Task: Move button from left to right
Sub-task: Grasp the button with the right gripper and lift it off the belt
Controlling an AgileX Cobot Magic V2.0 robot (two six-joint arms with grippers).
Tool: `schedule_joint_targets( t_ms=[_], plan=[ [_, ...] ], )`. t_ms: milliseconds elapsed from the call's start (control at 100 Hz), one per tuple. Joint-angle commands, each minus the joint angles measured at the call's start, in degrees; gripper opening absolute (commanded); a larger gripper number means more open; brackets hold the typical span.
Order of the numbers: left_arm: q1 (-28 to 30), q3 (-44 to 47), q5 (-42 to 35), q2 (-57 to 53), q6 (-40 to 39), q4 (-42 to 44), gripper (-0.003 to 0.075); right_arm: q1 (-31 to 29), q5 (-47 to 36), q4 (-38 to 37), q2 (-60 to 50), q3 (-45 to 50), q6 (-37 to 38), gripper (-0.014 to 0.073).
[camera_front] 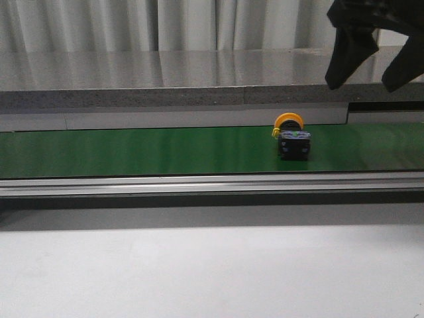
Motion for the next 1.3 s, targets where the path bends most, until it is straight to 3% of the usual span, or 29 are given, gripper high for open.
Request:
schedule_joint_targets(
  t_ms=[0, 790, 860, 1050, 1290],
  plan=[
    [-0.46, -1.61, -4.61, 0.18, 0.04, -0.66, -0.002, 0.39, -2.32, 0.52, -0.33, -3.15, -0.73, 0.0582],
    [-0.46, -1.61, -4.61, 0.18, 0.04, -0.66, -0.002, 0.68, -3.17, -0.85, 11.0, -3.87, -0.78, 0.0575],
    [-0.46, -1.61, -4.61, 0.18, 0.04, -0.66, -0.002, 0.68, -2.63, -0.85, 11.22, -3.87, -0.78, 0.0515],
    [-0.46, -1.5, -4.48, 0.18, 0.04, -0.66, -0.002, 0.68, -0.92, -0.85, 10.95, -4.27, -0.78, 0.0221],
    [-0.46, -1.5, -4.48, 0.18, 0.04, -0.66, -0.002, 0.68, 7.35, -2.89, 10.95, -10.66, -0.78, 0.0194]
  ],
)
